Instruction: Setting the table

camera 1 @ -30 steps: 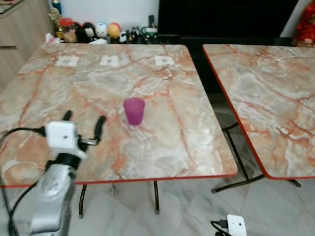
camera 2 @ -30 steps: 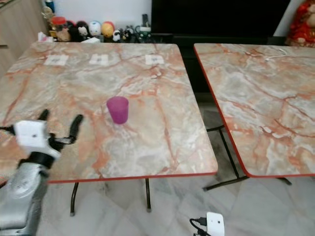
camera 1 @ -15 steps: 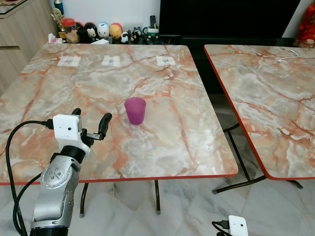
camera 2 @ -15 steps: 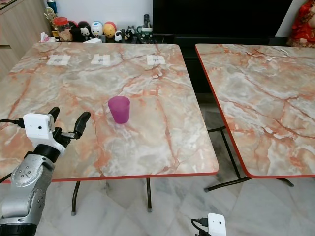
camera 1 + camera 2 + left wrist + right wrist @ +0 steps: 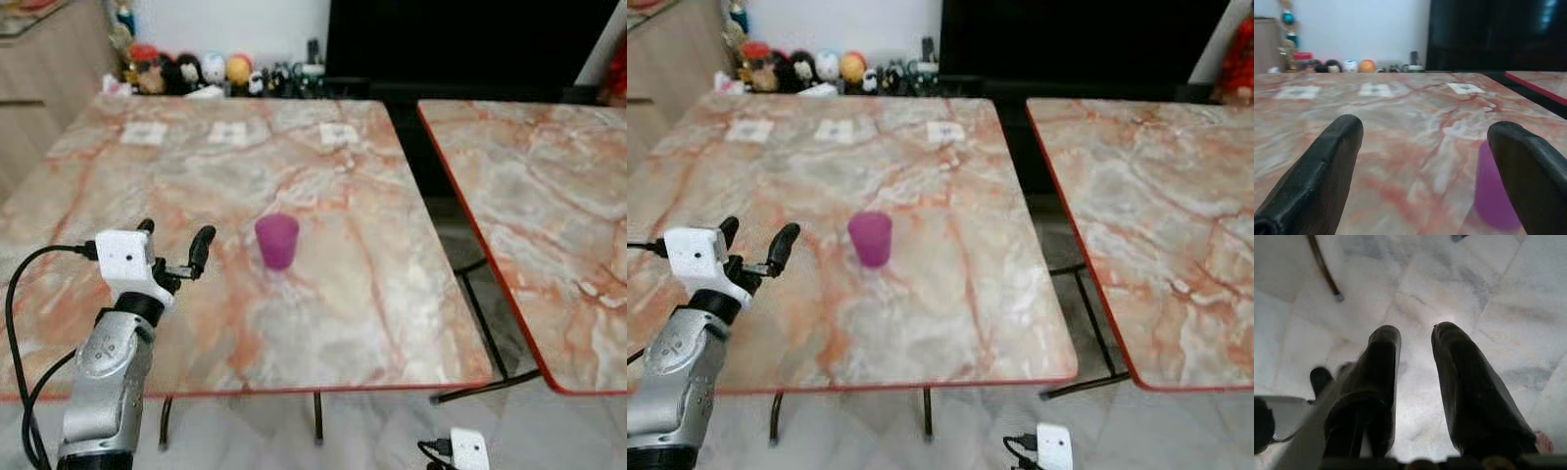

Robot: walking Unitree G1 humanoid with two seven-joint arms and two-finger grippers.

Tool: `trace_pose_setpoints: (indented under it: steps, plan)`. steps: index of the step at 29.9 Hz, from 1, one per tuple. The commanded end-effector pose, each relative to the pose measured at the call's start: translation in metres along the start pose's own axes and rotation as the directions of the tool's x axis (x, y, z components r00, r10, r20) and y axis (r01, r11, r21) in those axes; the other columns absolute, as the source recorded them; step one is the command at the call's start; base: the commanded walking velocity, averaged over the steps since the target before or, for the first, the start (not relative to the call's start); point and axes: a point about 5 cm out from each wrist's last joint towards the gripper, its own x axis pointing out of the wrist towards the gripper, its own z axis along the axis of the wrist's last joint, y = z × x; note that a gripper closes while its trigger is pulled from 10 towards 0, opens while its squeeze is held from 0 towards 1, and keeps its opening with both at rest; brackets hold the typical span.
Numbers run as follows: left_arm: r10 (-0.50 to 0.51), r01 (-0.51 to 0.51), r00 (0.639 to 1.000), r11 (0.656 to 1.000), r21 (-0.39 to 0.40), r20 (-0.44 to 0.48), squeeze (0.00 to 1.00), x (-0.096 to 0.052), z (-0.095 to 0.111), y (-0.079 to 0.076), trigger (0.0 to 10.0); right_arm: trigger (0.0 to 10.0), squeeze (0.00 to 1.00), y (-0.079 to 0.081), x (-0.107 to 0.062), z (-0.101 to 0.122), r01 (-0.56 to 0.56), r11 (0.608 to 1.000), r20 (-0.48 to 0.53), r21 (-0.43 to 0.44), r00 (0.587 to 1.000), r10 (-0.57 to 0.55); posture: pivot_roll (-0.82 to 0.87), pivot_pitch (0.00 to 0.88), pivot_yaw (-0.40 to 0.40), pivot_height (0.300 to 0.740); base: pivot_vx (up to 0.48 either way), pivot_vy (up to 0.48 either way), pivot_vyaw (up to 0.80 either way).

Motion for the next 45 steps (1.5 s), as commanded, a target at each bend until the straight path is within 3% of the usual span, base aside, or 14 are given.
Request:
trace_pose_setpoints:
  steps: [1, 8, 11, 14, 17, 23, 26, 29, 33, 36, 38, 45]
  plan:
    - [-0.02, 0.02, 1.0, 1.0, -0.015, 0.001, 0.0, 0.003, 0.001, -0.005, 10.0, 10.0, 0.0, -0.007, -0.001, 0.0, 0.017, 1.0, -0.001, -0.003, 1.0, -0.017, 0.15, 0.021, -0.047, 0.74, 0.0, 0.0, 0.0]
    - [-0.055, 0.054, 0.998, 0.997, -0.046, -0.013, 0.0, 0.006, 0.003, -0.008, 10.0, 10.0, 0.0, -0.007, 0.0, 0.001, 0.015, 1.0, -0.003, -0.012, 1.0, -0.015, 0.15, 0.03, -0.05, 0.74, 0.0, 0.0, 0.0]
    - [-0.12, 0.117, 0.992, 0.991, -0.063, -0.035, 0.0, 0.007, 0.003, -0.012, 10.0, 10.0, 0.0, -0.007, 0.0, 0.001, 0.014, 1.0, -0.005, -0.015, 1.0, -0.014, 0.15, 0.03, -0.05, 0.74, 0.0, 0.0, 0.0]
    - [-0.211, 0.211, 0.967, 0.977, -0.02, -0.142, 0.0, 0.01, -0.001, -0.014, 10.0, 10.0, 0.0, -0.006, 0.0, 0.001, 0.013, 1.0, -0.005, -0.015, 1.0, -0.013, 0.16, 0.037, -0.045, 0.74, 0.0, 0.0, 0.0]
    - [-0.23, 0.234, 0.958, 0.972, 0.002, -0.169, 0.0, 0.015, 0.002, -0.011, 10.0, 10.0, 0.0, -0.006, 0.0, 0.001, 0.011, 1.0, -0.005, -0.017, 1.0, -0.011, 0.16, 0.04, -0.044, 0.74, 0.0, 0.0, 0.0]
    - [-0.258, 0.254, 0.958, 0.966, -0.042, -0.124, 0.0, 0.036, 0.035, -0.005, 10.0, 10.0, 0.0, -0.006, 0.0, 0.001, 0.01, 1.0, -0.007, -0.017, 1.0, -0.011, 0.16, 0.043, -0.044, 0.74, 0.0, 0.0, 0.0]
    - [-0.267, 0.268, 0.947, 0.963, -0.024, -0.178, 0.0, 0.047, 0.042, -0.006, 10.0, 10.0, 0.0, -0.006, 0.0, 0.001, 0.01, 1.0, -0.008, -0.023, 1.0, -0.011, 0.17, 0.048, -0.046, 0.74, 0.0, 0.0, 0.0]
    - [-0.315, 0.32, 0.909, 0.947, -0.028, -0.273, 0.0, 0.062, 0.048, -0.014, 10.0, 10.0, 0.0, -0.006, 0.0, 0.002, 0.011, 1.0, -0.006, -0.027, 1.0, -0.011, 0.16, 0.053, -0.038, 0.74, 0.0, 0.0, 0.0]
    - [-0.283, 0.278, 0.907, 0.959, -0.064, -0.31, 0.0, 0.075, 0.043, -0.017, 10.0, 10.0, 0.0, -0.005, 0.0, 0.001, 0.012, 1.0, -0.005, -0.025, 1.0, -0.012, 0.16, 0.054, -0.033, 0.74, 0.0, 0.0, 0.0]
    - [-0.24, 0.238, 0.907, 0.97, -0.049, -0.347, 0.0, 0.081, 0.038, -0.016, 10.0, 10.0, 0.0, -0.005, 0.0, 0.001, 0.012, 1.0, -0.004, -0.025, 1.0, -0.012, 0.15, 0.056, -0.027, 0.74, 0.0, 0.0, 0.0]
    - [-0.168, 0.144, 0.893, 0.986, -0.089, -0.418, 0.0, 0.084, 0.026, -0.014, 10.0, 10.0, 0.0, -0.003, 0.0, 0.001, 0.011, 1.0, -0.005, -0.026, 1.0, -0.011, 0.15, 0.052, -0.023, 0.74, 0.0, 0.0, 0.0]
    - [-0.095, 0.057, 0.87, 0.994, -0.093, -0.483, 0.0, 0.08, 0.01, -0.006, 10.0, 10.0, 0.0, -0.004, 0.0, 0.003, 0.013, 0.999, -0.005, -0.033, 1.0, -0.013, 0.15, 0.04, -0.037, 0.74, 0.0, 0.0, 0.0]
